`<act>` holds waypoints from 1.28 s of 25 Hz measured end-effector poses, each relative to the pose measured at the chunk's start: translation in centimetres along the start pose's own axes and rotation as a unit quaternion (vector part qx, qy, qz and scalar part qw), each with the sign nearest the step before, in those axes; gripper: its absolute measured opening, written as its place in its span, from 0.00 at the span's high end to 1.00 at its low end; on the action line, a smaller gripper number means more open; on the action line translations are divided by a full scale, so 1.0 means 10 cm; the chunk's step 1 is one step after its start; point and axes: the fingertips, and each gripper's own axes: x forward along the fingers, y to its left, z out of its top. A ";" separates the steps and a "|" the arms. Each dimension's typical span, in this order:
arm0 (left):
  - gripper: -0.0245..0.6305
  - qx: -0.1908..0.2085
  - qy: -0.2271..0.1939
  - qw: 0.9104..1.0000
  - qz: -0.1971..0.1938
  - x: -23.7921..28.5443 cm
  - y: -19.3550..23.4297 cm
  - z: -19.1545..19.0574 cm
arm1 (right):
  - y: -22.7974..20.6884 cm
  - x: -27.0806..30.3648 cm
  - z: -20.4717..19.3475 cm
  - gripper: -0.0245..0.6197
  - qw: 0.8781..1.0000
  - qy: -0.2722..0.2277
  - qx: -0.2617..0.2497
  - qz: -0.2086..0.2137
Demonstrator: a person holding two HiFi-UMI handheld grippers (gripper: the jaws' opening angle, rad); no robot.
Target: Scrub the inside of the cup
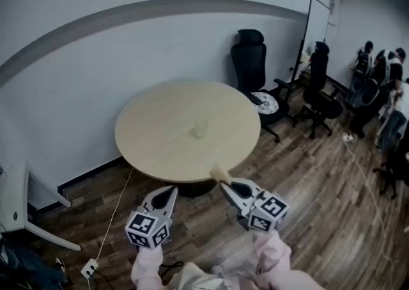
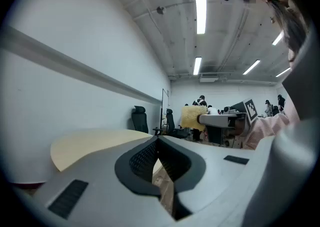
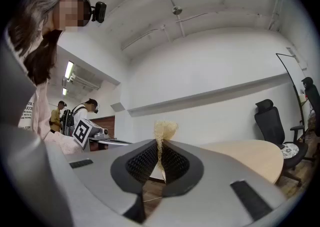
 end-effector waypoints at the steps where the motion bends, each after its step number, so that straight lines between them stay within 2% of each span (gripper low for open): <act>1: 0.97 0.000 0.000 1.000 0.000 0.01 -0.01 0.00 | -0.01 -0.01 0.00 0.92 1.000 0.000 0.001 0.000; 15: 0.97 -0.001 0.006 1.000 0.004 0.15 -0.06 -0.05 | -0.19 -0.03 -0.06 0.92 1.000 -0.005 0.019 -0.002; 22: 0.97 -0.003 0.007 1.000 0.015 0.33 -0.02 -0.06 | -0.36 -0.01 -0.10 0.92 0.999 -0.004 0.029 0.013; 32: 0.97 -0.011 0.000 1.000 0.027 0.60 -0.06 -0.05 | -0.60 0.05 -0.10 0.92 0.999 0.006 0.019 0.030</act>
